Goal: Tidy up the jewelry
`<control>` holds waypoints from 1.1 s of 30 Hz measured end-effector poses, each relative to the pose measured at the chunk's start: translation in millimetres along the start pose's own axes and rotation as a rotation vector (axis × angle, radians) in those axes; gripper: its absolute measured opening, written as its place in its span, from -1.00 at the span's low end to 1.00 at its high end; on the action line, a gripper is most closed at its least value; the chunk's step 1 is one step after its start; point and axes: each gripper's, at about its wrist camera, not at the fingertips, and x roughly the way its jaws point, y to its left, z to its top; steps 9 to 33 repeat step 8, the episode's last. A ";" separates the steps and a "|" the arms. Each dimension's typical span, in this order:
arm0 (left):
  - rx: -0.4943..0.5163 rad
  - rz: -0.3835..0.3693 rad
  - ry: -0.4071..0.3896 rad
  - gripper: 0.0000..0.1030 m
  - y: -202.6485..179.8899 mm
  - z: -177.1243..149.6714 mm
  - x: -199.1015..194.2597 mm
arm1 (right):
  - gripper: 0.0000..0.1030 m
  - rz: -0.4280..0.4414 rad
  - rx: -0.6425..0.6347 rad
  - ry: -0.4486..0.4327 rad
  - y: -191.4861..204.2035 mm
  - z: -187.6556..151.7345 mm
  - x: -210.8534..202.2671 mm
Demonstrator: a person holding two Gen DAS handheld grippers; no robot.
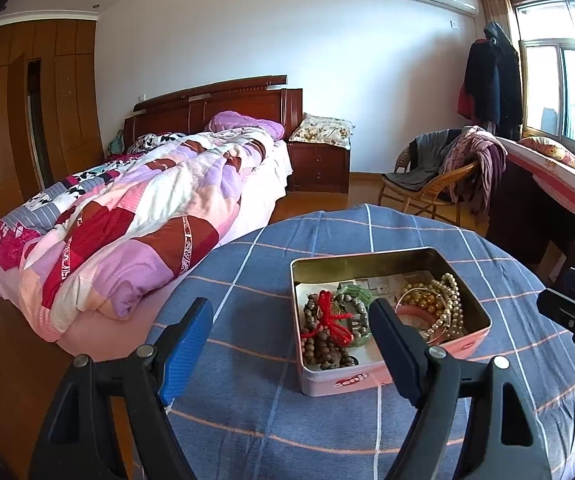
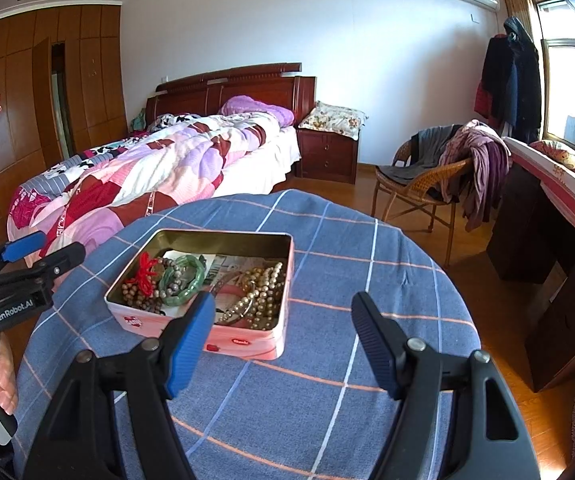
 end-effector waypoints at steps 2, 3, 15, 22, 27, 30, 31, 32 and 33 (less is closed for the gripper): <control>-0.001 0.010 0.002 0.56 0.3 -0.9 1.0 | 0.45 0.002 0.001 0.002 -0.9 -0.7 0.6; -0.001 0.005 0.001 0.56 1.0 -1.7 1.4 | 0.49 0.001 -0.001 0.006 -1.3 -0.9 1.7; 0.007 0.006 -0.005 0.56 1.4 -2.8 1.2 | 0.50 -0.023 -0.005 0.035 -8.0 -5.3 12.9; 0.007 0.006 -0.005 0.56 1.4 -2.8 1.2 | 0.50 -0.023 -0.005 0.035 -8.0 -5.3 12.9; 0.007 0.006 -0.005 0.56 1.4 -2.8 1.2 | 0.50 -0.023 -0.005 0.035 -8.0 -5.3 12.9; 0.007 0.006 -0.005 0.56 1.4 -2.8 1.2 | 0.50 -0.023 -0.005 0.035 -8.0 -5.3 12.9; 0.007 0.006 -0.005 0.56 1.4 -2.8 1.2 | 0.50 -0.023 -0.005 0.035 -8.0 -5.3 12.9; 0.007 0.006 -0.005 0.56 1.4 -2.8 1.2 | 0.50 -0.023 -0.005 0.035 -8.0 -5.3 12.9; 0.007 0.006 -0.005 0.56 1.4 -2.8 1.2 | 0.50 -0.023 -0.005 0.035 -8.0 -5.3 12.9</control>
